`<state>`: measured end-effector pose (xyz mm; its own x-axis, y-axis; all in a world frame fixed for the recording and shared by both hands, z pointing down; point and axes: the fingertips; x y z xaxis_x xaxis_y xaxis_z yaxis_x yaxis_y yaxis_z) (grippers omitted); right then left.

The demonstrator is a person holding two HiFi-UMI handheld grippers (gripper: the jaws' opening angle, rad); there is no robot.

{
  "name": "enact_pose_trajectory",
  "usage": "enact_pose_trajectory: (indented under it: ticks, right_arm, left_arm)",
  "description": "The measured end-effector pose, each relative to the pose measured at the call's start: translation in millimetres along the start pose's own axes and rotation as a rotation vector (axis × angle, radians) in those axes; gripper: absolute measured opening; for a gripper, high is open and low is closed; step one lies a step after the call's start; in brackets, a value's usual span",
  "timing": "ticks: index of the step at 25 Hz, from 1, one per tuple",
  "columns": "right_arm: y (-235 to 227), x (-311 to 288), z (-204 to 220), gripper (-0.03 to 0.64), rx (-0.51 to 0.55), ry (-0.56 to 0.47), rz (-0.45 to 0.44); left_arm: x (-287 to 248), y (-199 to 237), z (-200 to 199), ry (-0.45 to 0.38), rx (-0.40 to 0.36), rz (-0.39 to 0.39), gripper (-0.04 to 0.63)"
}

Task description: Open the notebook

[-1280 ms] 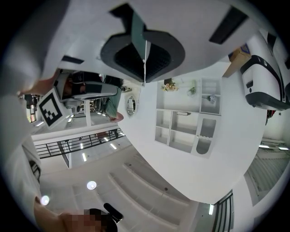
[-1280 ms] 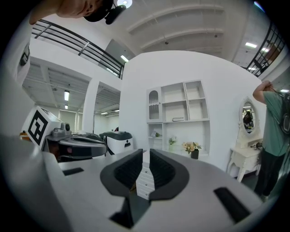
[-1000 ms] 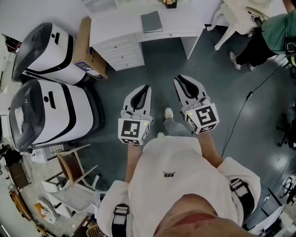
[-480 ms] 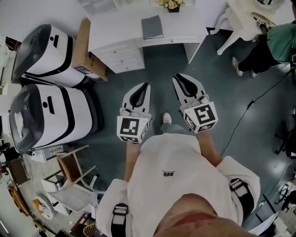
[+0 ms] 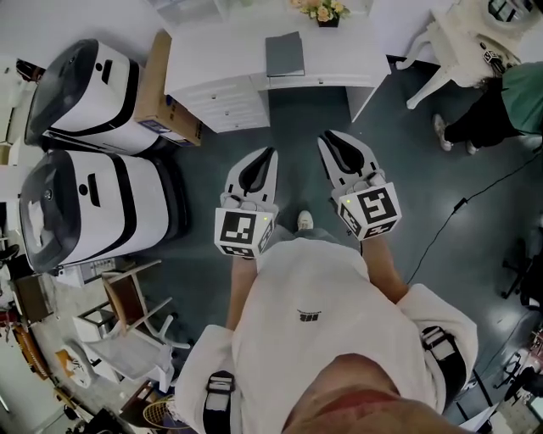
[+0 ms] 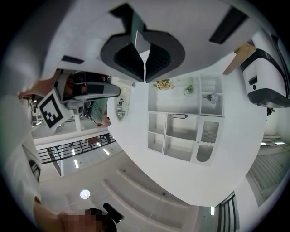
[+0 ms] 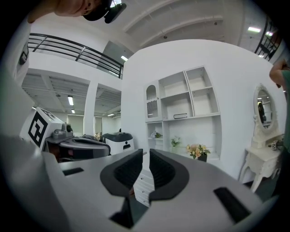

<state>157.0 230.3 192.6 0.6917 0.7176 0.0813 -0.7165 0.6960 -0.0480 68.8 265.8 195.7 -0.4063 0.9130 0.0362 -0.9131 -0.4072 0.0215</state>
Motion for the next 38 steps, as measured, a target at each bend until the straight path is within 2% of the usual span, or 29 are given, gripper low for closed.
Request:
enact_pose_trajectory:
  ticks: [12,19,27,38]
  right_arm:
    - [-39,-48,15,0.031,-0.018,0.01,-0.017]
    - [-55,-77,24,0.031,-0.019,0.03,0.003]
    - [-75,-122,38,0.031,-0.03,0.05,0.033]
    - [-100,-185,65,0.031,-0.042,0.102,0.13]
  left_arm:
    - [-50,31,13,0.016,-0.006,-0.026,0.0]
    - [-75,57,23,0.027,0.012,-0.017,0.0]
    - [-113,92,35,0.055,0.021,0.022,0.0]
    - [-167,150,57,0.087,0.043,0.129,0.0]
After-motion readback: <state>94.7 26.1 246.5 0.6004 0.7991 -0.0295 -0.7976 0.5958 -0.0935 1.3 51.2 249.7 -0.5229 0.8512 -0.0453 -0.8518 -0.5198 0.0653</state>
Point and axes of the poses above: the fingertips, and each gripper's own axes: x backward along the fingers, y to its left, z out of its underside, and after that the axes turned 13 degrees about -y, right-handed
